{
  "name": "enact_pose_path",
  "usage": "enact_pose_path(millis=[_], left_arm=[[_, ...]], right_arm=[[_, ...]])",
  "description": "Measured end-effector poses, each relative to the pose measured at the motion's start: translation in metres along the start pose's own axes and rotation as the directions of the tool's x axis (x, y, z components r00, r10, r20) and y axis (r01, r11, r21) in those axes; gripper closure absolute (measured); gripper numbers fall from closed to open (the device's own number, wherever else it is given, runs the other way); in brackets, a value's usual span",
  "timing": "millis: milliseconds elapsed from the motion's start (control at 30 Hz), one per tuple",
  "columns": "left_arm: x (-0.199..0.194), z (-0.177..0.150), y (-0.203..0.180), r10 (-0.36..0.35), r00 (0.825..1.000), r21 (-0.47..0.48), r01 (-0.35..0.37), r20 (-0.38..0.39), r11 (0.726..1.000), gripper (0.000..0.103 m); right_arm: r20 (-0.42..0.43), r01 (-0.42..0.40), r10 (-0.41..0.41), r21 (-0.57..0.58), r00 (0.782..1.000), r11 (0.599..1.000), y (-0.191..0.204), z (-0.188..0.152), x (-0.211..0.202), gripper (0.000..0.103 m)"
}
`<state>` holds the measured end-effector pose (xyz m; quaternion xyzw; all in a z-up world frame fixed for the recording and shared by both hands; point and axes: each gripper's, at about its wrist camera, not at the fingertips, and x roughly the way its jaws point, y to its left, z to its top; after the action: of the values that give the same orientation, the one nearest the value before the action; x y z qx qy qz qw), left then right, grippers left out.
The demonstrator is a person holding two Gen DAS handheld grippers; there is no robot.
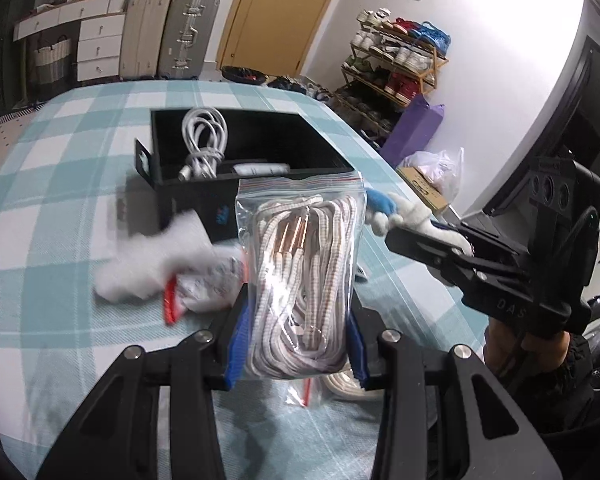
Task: Organize soft objects
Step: 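Move the rope bag and plush toy over the black box with both grippers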
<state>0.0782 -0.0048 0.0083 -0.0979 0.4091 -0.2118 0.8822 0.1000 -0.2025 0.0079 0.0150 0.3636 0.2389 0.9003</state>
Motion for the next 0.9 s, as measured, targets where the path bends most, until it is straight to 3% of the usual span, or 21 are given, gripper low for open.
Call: enact_pose_path(millis=[500,733,900], left_arm=[[-0.012,0.044,0.015,0.122,0.987,0.043,-0.127,0.100,0.991,0.063],[-0.009,0.052,0.023,0.192,0.974,0.052,-0.200,0.123,0.979,0.063],[-0.013,0.050,0.027,0.204,0.970,0.048,-0.212,0.133,0.976,0.063]], right_arm=[[0.040,-0.030,0.032,-0.049,0.999,0.998,0.008,0.036,0.007,0.068],[0.048,-0.026,0.028,-0.042,0.998,0.999,0.008,0.044,0.011,0.068],[0.069,-0.022,0.024,-0.029,0.997,0.999,0.005,0.047,0.007,0.068]])
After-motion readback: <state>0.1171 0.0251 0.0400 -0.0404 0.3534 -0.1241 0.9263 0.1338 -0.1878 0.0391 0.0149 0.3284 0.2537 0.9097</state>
